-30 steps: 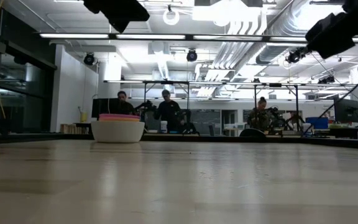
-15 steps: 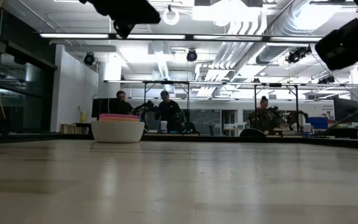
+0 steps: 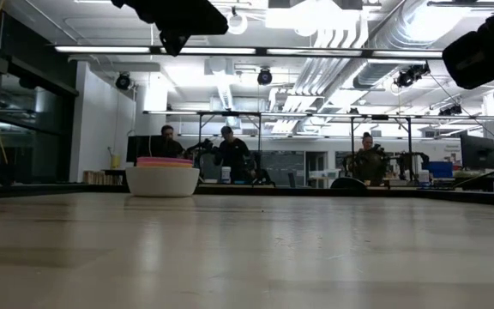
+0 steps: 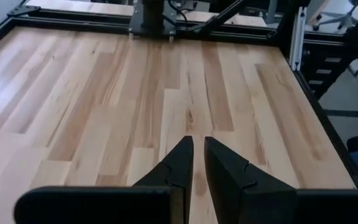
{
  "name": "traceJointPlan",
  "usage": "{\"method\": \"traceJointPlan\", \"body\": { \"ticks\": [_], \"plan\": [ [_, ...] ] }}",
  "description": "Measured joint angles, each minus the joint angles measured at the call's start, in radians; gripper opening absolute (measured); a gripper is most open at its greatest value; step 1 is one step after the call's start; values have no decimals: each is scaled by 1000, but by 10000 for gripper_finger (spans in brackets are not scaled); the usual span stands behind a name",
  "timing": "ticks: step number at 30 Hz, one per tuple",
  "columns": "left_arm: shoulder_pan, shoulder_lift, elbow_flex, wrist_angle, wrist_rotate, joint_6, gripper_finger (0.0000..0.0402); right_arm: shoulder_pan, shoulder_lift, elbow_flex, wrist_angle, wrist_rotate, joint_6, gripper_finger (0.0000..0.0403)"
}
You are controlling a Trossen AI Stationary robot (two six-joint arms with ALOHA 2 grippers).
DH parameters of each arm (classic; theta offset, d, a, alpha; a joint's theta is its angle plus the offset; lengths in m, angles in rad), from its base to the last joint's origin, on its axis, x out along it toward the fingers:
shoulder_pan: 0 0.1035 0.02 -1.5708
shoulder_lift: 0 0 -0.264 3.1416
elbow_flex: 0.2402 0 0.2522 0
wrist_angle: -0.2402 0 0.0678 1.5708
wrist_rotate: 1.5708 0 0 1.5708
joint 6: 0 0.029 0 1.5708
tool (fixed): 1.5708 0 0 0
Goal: Nest bowls inside each other
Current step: Return to Home Position
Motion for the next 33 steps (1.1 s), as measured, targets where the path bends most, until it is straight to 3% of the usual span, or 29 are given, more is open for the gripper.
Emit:
{"method": "traceJointPlan", "body": {
  "ticks": [24, 30, 33],
  "plan": [
    [0, 0, 0, 0, 17, 6, 42, 0, 1, -12, -33, 12, 10, 135],
    [0, 0, 0, -2, 20, 31, 42, 22, -20, -111, 159, 9, 11, 135],
    [0, 0, 0, -3, 20, 31, 42, 37, -19, -120, 165, 6, 11, 135]
  ]
}}
